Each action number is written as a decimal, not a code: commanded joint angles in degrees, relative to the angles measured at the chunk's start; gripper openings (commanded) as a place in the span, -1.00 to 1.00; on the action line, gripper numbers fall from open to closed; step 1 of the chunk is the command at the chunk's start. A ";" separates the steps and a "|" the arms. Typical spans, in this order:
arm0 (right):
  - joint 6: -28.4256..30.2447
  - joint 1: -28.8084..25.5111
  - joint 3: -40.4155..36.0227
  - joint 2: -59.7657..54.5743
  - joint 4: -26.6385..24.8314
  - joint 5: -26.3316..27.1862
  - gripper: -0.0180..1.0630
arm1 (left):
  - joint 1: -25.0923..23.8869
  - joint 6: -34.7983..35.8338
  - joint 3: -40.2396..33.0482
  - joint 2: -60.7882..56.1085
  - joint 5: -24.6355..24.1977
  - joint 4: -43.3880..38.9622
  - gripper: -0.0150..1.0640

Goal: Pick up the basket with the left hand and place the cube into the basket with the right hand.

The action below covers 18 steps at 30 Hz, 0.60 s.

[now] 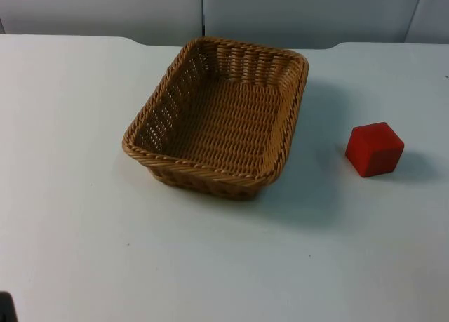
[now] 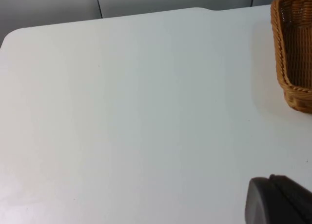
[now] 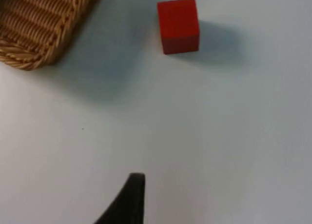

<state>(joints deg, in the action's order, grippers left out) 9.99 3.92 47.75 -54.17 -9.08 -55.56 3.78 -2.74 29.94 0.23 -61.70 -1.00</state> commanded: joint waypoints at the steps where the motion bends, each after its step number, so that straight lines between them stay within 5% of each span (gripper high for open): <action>1: 1.60 0.05 2.36 -2.89 -1.74 -1.03 0.97 | -0.16 0.24 -0.18 -0.23 0.29 0.24 -0.97; 5: 1.95 0.05 3.33 -3.75 -2.73 -0.64 0.76 | -0.16 0.24 -0.18 -0.23 0.29 0.24 -0.97; 9: -0.63 0.05 3.22 -0.71 -1.33 -0.38 -0.33 | -0.16 0.24 -0.18 -0.23 0.29 0.24 -0.97; 10: -0.63 0.05 3.22 -0.71 -1.33 -0.38 -0.33 | -0.16 0.24 -0.18 -0.23 0.29 0.24 -0.97; 12: -3.91 0.05 3.22 1.72 1.43 -0.35 -0.96 | -0.16 0.24 -0.18 -0.23 0.29 0.24 -0.97; 18: -8.13 0.05 3.22 8.76 6.49 -0.05 -0.97 | -0.16 0.24 -0.18 -0.23 0.40 1.86 -0.97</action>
<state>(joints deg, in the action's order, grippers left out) 2.80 3.92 50.40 -46.94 -3.70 -55.96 3.78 -2.74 29.94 0.23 -61.70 0.00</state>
